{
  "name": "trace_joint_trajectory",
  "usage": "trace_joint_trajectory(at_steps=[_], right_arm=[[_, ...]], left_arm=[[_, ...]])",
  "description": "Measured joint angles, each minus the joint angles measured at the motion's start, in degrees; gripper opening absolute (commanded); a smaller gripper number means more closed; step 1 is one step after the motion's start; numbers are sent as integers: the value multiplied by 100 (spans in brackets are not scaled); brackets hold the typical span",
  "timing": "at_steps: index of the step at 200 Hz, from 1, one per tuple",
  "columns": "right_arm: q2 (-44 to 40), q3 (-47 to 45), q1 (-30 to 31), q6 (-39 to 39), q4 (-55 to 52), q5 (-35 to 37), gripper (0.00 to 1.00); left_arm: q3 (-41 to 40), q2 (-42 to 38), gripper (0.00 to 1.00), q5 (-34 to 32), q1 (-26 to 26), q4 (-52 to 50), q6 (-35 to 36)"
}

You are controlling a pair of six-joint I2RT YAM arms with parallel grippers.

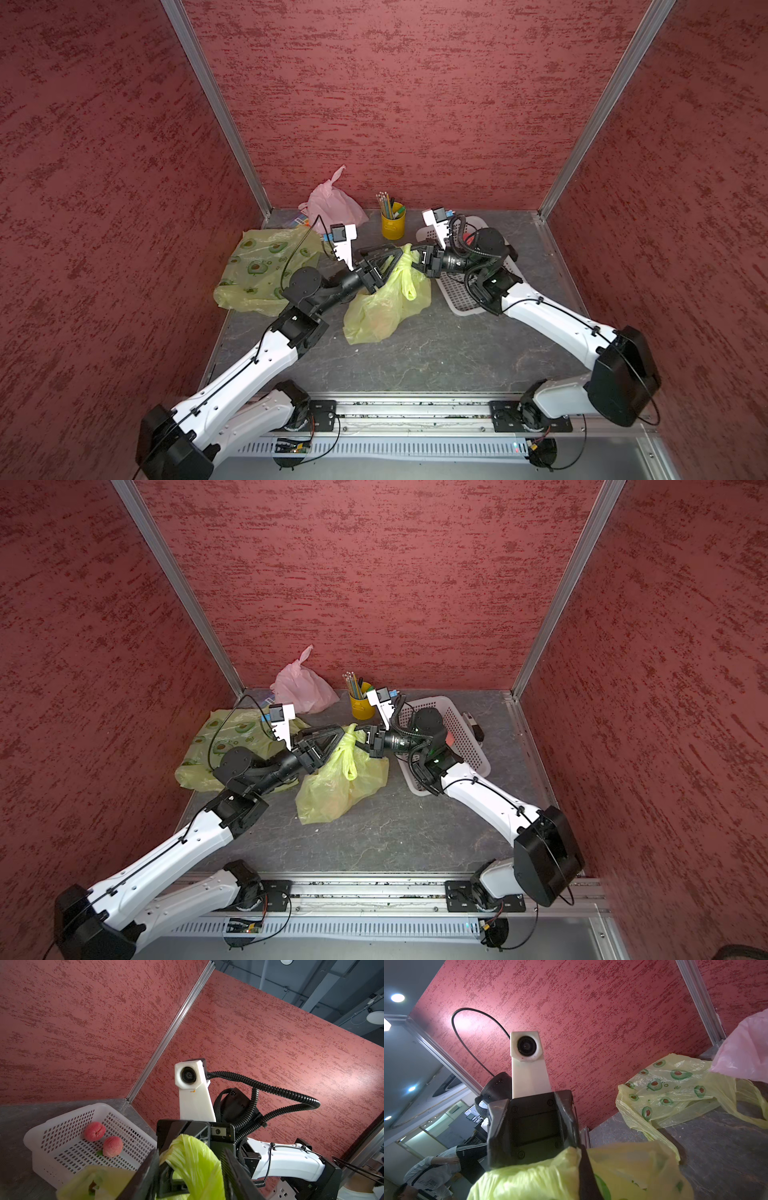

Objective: Place the peach into a plastic bag & tie a knot
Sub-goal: Cross the plastic bag at the center of the board.

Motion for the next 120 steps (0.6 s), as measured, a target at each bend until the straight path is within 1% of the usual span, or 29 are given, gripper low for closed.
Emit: trace_joint_trajectory(at_steps=[42,76,99,120], right_arm=[[0,0,85,17,81,-79,0],[11,79,-20,46,175,345,0],[11,98,-35,59,234,433,0],[13,98,-35,85,275,437,0]], left_arm=[[-341,-470,52,-256,-170,13,144],[-525,-872,55,13,-476,-273,280],[-527,-1034,57,2,-481,-400,363],[-522,-909,57,33,-481,-428,387]])
